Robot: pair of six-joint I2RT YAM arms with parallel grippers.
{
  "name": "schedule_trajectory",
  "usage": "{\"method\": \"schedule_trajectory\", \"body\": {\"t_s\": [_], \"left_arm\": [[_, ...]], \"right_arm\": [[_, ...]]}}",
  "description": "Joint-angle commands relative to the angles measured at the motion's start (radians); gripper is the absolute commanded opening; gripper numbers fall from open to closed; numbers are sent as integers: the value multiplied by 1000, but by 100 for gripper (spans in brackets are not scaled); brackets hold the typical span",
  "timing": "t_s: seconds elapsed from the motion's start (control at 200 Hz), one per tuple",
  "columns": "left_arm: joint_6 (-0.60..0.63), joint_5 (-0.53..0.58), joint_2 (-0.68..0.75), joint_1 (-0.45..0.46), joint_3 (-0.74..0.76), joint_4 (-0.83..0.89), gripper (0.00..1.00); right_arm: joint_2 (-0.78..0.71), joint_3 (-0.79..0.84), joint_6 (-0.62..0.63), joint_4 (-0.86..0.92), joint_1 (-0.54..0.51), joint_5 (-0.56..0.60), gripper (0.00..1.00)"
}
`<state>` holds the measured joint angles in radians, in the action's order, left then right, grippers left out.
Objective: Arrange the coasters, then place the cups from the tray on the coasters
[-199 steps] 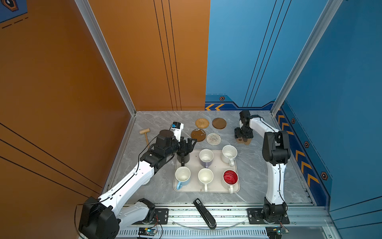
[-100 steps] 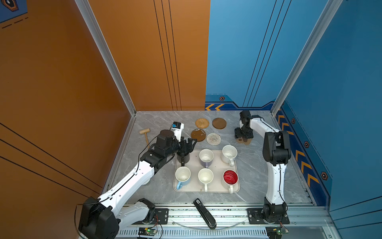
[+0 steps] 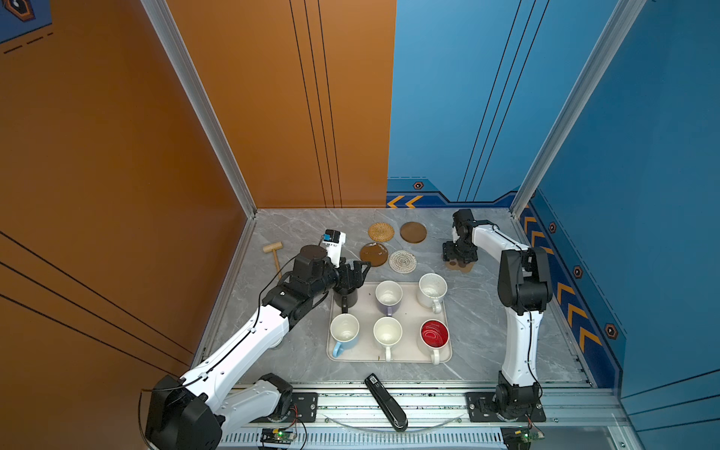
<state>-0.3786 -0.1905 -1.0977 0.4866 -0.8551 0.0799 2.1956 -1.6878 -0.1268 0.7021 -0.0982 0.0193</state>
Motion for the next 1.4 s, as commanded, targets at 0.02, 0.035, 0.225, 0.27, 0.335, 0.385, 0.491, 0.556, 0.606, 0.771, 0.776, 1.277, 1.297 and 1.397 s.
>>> {"method": "schedule_trajectory", "body": {"t_s": [0.02, 0.035, 0.225, 0.27, 0.335, 0.385, 0.491, 0.556, 0.606, 0.771, 0.776, 1.277, 1.297, 1.397], "left_arm": [[27, 16, 28, 11, -16, 24, 93], [27, 18, 28, 13, -16, 24, 93], [28, 21, 41, 13, -5, 26, 93], [27, 21, 43, 13, -5, 26, 93], [28, 22, 48, 14, -2, 26, 93], [27, 24, 50, 14, -1, 26, 94], [27, 23, 54, 15, 1, 27, 94], [28, 25, 58, 14, 2, 27, 94], [27, 25, 59, 16, 3, 26, 94], [27, 26, 65, 16, 7, 28, 94], [27, 26, 65, 16, 8, 28, 94], [32, 39, 75, 20, 7, 31, 94], [32, 39, 74, 20, 6, 31, 94], [33, 39, 69, 19, 3, 31, 94]], "right_arm": [[27, 71, -9, 85, 49, 31, 75], [26, 73, -10, 84, 49, 31, 75], [4, 89, -10, 86, 52, 36, 75], [0, 93, -10, 85, 54, 36, 75], [-6, 98, -10, 84, 54, 34, 75], [-11, 102, -11, 84, 55, 33, 75], [-22, 109, -13, 85, 55, 24, 75], [-29, 114, -15, 83, 54, 19, 75], [-35, 118, -15, 81, 54, 14, 75], [-41, 116, -16, 74, 49, -8, 75], [-41, 116, -16, 74, 48, -8, 75], [-170, 84, -19, 37, 31, 18, 80], [-175, 81, -17, 36, 29, 18, 81], [-191, 57, -17, 34, 16, 5, 82]]}}
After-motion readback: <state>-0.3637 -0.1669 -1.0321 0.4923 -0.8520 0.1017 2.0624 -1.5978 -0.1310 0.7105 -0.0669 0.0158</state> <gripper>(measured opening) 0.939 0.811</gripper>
